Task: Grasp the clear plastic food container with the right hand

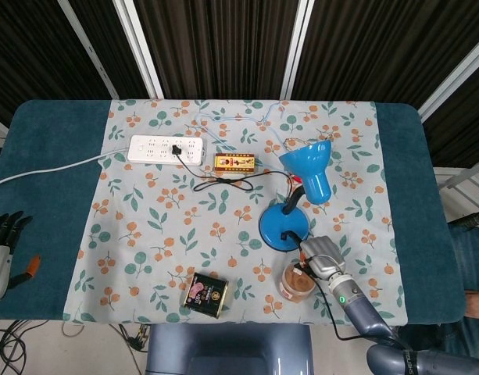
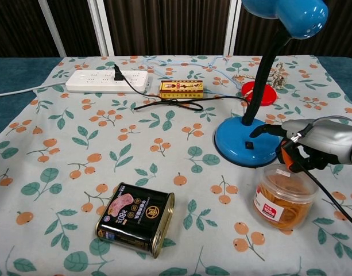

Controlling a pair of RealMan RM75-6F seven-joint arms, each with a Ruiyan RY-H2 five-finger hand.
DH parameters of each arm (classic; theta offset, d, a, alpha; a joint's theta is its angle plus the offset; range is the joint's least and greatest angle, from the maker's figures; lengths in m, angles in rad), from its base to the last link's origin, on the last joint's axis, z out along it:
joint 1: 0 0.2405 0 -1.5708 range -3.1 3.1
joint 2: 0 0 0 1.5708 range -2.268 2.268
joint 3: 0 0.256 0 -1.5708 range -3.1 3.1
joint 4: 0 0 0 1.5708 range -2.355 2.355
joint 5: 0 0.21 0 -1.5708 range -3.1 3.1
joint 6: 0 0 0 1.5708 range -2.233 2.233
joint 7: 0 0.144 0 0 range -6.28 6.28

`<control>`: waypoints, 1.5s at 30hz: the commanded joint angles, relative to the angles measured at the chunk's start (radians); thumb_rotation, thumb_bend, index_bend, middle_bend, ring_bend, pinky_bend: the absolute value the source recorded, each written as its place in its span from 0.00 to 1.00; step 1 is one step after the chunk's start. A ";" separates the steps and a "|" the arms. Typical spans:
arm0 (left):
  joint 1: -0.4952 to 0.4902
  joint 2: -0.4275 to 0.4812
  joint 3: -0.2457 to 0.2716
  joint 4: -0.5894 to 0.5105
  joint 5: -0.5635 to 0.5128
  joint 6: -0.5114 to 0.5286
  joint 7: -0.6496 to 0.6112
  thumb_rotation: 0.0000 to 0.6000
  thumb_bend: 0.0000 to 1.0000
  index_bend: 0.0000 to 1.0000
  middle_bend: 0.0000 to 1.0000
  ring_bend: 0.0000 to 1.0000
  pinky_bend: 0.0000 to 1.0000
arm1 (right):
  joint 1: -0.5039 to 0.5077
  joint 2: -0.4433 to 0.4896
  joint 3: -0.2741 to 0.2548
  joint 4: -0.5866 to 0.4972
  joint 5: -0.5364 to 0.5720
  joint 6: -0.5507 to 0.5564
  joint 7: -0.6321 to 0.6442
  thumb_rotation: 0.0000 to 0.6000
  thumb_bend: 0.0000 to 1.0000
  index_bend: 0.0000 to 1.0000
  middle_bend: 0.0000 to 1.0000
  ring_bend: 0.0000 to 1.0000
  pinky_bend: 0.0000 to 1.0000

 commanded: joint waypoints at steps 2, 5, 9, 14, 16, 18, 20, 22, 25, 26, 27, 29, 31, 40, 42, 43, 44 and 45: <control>0.001 -0.001 -0.002 -0.001 -0.005 0.000 0.000 1.00 0.34 0.14 0.07 0.05 0.10 | 0.005 -0.004 -0.005 0.001 -0.012 0.001 0.007 1.00 0.56 0.18 0.70 0.72 1.00; 0.001 -0.001 -0.003 -0.002 -0.008 -0.001 0.000 1.00 0.34 0.14 0.07 0.05 0.10 | 0.010 -0.007 -0.008 0.004 -0.014 0.000 0.008 1.00 0.56 0.18 0.70 0.72 1.00; 0.001 -0.001 -0.004 -0.003 -0.010 0.000 0.000 1.00 0.34 0.14 0.07 0.05 0.10 | 0.017 -0.012 -0.011 0.010 -0.008 -0.005 0.007 1.00 0.56 0.18 0.70 0.72 1.00; 0.001 -0.001 -0.004 -0.004 -0.011 -0.002 0.000 1.00 0.34 0.14 0.07 0.05 0.10 | 0.027 -0.015 -0.010 0.016 0.011 -0.007 0.001 1.00 0.56 0.18 0.70 0.72 1.00; 0.001 -0.001 -0.004 -0.004 -0.011 -0.002 0.000 1.00 0.34 0.14 0.07 0.05 0.10 | 0.033 -0.014 -0.011 0.015 0.026 -0.011 -0.005 1.00 0.56 0.18 0.70 0.72 1.00; 0.001 0.000 -0.005 -0.005 -0.011 -0.001 -0.001 1.00 0.34 0.14 0.07 0.05 0.10 | 0.038 -0.011 -0.013 0.009 0.043 -0.016 -0.009 1.00 0.56 0.18 0.70 0.72 1.00; 0.001 0.000 -0.005 -0.005 -0.011 -0.001 -0.002 1.00 0.34 0.14 0.07 0.05 0.10 | 0.042 -0.008 -0.015 0.005 0.052 -0.018 -0.011 1.00 0.56 0.18 0.70 0.72 1.00; 0.001 0.000 -0.005 -0.005 -0.012 -0.002 -0.003 1.00 0.34 0.14 0.07 0.05 0.10 | 0.047 -0.007 -0.019 0.004 0.060 -0.019 -0.016 1.00 0.56 0.18 0.70 0.72 1.00; 0.001 0.000 -0.005 -0.005 -0.012 -0.002 -0.002 1.00 0.34 0.14 0.07 0.05 0.10 | 0.052 -0.006 -0.023 0.005 0.070 -0.017 -0.019 1.00 0.56 0.19 0.70 0.72 1.00; 0.001 0.000 -0.005 -0.005 -0.012 -0.002 -0.003 1.00 0.34 0.14 0.07 0.05 0.10 | 0.054 -0.006 -0.024 0.006 0.072 -0.016 -0.020 1.00 0.56 0.19 0.70 0.72 1.00; 0.001 0.000 -0.005 -0.005 -0.012 -0.002 -0.002 1.00 0.34 0.14 0.07 0.05 0.10 | 0.055 -0.006 -0.025 0.006 0.074 -0.014 -0.020 1.00 0.56 0.20 0.70 0.72 1.00; 0.001 0.001 -0.005 -0.005 -0.012 -0.002 -0.002 1.00 0.34 0.14 0.07 0.05 0.10 | 0.057 -0.005 -0.028 0.005 0.076 -0.012 -0.019 1.00 0.56 0.20 0.70 0.72 1.00; 0.001 0.001 -0.005 -0.005 -0.012 -0.002 -0.002 1.00 0.34 0.14 0.07 0.05 0.10 | 0.059 -0.005 -0.031 0.005 0.077 -0.010 -0.017 1.00 0.56 0.21 0.70 0.72 1.00; 0.001 0.001 -0.006 -0.005 -0.013 -0.002 -0.003 1.00 0.34 0.14 0.07 0.05 0.10 | 0.073 -0.009 -0.038 0.018 0.100 -0.011 -0.017 1.00 0.56 0.24 0.70 0.72 1.00; 0.001 0.001 -0.006 -0.005 -0.013 -0.002 -0.003 1.00 0.34 0.14 0.07 0.05 0.10 | 0.075 -0.008 -0.039 0.020 0.105 -0.009 -0.020 1.00 0.56 0.24 0.70 0.72 1.00; 0.001 0.001 -0.006 -0.005 -0.013 -0.002 -0.003 1.00 0.34 0.14 0.07 0.05 0.10 | 0.076 -0.008 -0.039 0.020 0.108 -0.008 -0.021 1.00 0.56 0.24 0.70 0.72 1.00; 0.001 0.001 -0.005 -0.005 -0.013 -0.002 -0.003 1.00 0.34 0.14 0.07 0.05 0.10 | 0.077 -0.007 -0.039 0.019 0.110 -0.006 -0.022 1.00 0.56 0.24 0.70 0.72 1.00; 0.001 0.002 -0.005 -0.005 -0.013 -0.002 -0.003 1.00 0.34 0.14 0.07 0.05 0.10 | 0.079 -0.007 -0.039 0.019 0.113 -0.005 -0.024 1.00 0.56 0.24 0.70 0.72 1.00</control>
